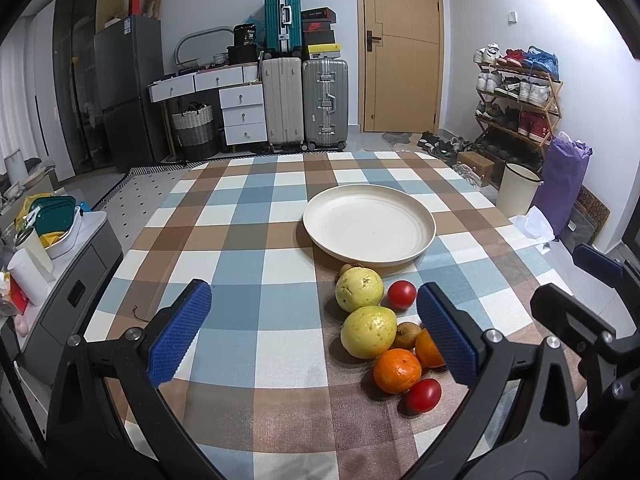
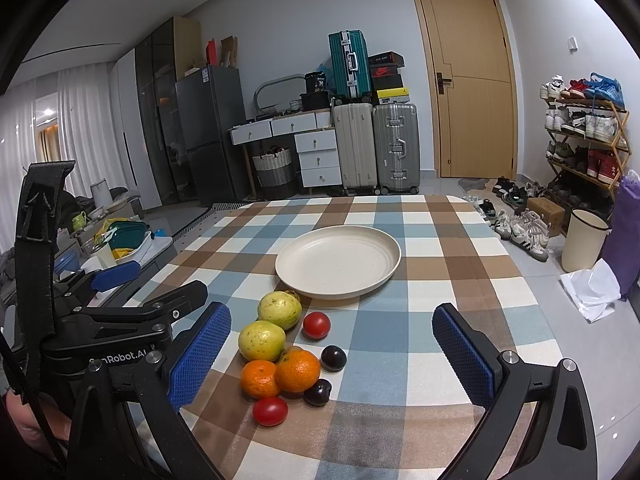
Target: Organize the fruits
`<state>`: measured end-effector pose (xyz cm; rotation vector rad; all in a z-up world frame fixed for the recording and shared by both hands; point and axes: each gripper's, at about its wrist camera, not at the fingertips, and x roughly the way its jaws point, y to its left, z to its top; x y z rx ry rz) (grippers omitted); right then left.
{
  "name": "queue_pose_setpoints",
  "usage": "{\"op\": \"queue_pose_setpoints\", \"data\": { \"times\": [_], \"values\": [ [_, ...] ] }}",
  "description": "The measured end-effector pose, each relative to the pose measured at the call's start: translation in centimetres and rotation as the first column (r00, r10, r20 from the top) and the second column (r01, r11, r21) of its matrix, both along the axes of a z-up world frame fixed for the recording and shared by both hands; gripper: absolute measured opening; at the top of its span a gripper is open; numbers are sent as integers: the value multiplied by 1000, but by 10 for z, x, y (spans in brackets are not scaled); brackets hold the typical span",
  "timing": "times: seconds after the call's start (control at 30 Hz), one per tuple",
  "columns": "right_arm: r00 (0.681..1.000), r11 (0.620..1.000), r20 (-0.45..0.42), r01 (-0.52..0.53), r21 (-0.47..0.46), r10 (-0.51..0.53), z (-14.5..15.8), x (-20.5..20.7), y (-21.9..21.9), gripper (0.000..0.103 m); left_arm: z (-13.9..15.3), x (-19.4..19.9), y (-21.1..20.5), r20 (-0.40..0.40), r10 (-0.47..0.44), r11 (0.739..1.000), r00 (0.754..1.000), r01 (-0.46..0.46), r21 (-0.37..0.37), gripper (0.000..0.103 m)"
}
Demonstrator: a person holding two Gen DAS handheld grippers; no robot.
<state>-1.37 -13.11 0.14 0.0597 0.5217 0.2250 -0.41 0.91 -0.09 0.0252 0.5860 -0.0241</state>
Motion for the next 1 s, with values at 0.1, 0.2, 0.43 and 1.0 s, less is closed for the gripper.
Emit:
{"op": "queue_pose_setpoints", "data": {
  "times": [0.1, 0.2, 0.43, 1.0],
  "values": [
    [1000, 1000, 0, 0, 1, 0, 0, 0, 0, 103, 0, 0, 0, 0, 1, 1000, 1000, -1, 0, 102],
    [1000, 1000, 0, 0, 1, 0, -1, 0, 0, 103, 0, -1, 0, 0, 1, 1000, 1000, -1, 0, 102],
    [1000, 1000, -3, 0, 0, 0, -1, -1, 0, 103, -2, -1, 2, -3, 4, 1000, 1000, -4, 1, 102],
    [998, 999, -58, -36, 29, 37, -24, 5, 1, 103, -22, 8, 20, -33, 31, 999, 999, -31, -20, 102]
  ]
}}
